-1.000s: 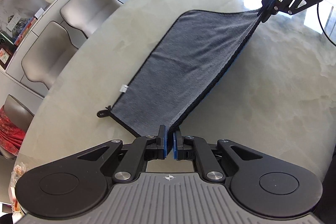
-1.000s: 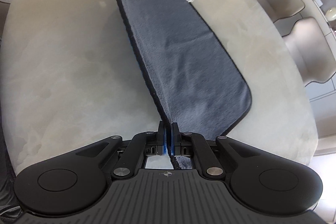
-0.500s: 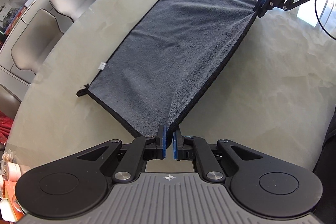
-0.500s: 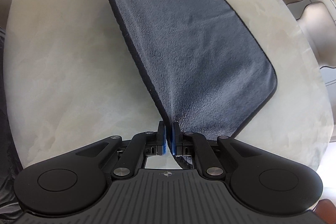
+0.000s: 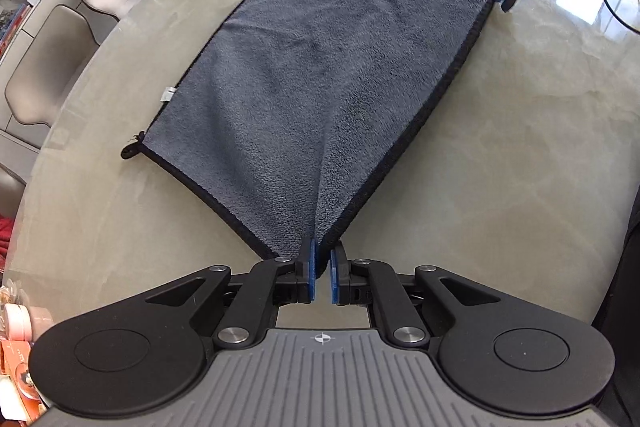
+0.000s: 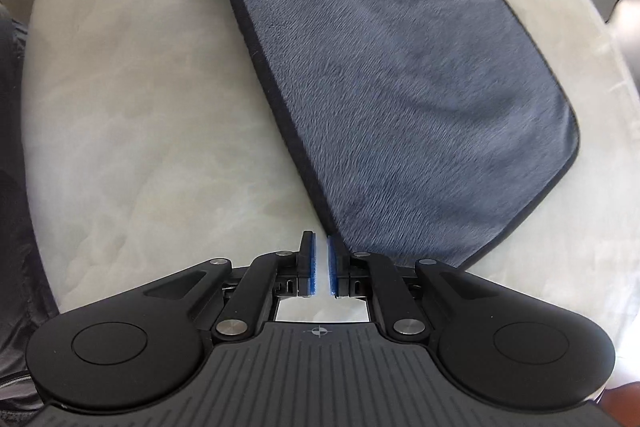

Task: Fold towel
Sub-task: 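Lower the spread towel flat onto the table with both grippers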

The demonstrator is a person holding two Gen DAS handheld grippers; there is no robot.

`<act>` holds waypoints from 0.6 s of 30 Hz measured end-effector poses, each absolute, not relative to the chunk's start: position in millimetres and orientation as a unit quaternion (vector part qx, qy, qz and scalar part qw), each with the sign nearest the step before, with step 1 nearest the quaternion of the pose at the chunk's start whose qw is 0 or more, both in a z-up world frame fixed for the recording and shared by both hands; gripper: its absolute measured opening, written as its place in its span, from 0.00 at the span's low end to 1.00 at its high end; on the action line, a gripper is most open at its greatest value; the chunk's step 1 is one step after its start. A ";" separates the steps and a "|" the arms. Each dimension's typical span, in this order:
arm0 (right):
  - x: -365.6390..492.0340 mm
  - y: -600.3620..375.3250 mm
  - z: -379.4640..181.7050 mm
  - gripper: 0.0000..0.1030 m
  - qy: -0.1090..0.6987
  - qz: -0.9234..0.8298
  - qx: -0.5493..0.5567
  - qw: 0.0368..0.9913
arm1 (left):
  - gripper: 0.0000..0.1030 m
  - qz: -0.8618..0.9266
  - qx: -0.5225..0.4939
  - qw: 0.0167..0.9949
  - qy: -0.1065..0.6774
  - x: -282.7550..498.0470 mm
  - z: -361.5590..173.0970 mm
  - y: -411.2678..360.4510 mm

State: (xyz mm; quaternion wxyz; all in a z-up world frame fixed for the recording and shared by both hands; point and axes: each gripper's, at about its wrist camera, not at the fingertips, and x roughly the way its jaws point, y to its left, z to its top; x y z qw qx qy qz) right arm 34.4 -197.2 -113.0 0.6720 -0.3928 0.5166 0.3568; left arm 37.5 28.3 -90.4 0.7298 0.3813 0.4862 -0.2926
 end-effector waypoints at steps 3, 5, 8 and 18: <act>32.5 -199.7 -110.1 0.07 0.519 0.352 -0.392 0.673 | 0.10 -0.299 0.391 0.714 0.497 33.7 -93.4 28.3; 30.8 -198.6 -106.6 0.07 0.521 0.353 -0.392 0.671 | 0.10 -0.303 0.398 0.704 0.504 31.2 -95.5 28.2; 27.0 -198.7 -98.0 0.07 0.518 0.356 -0.394 0.671 | 0.10 -0.310 0.400 0.694 0.513 27.6 -93.9 30.7; 66.0 -233.5 -66.8 0.08 0.494 0.287 -0.299 0.764 | 0.24 -0.253 0.244 0.786 0.509 78.3 -74.3 39.9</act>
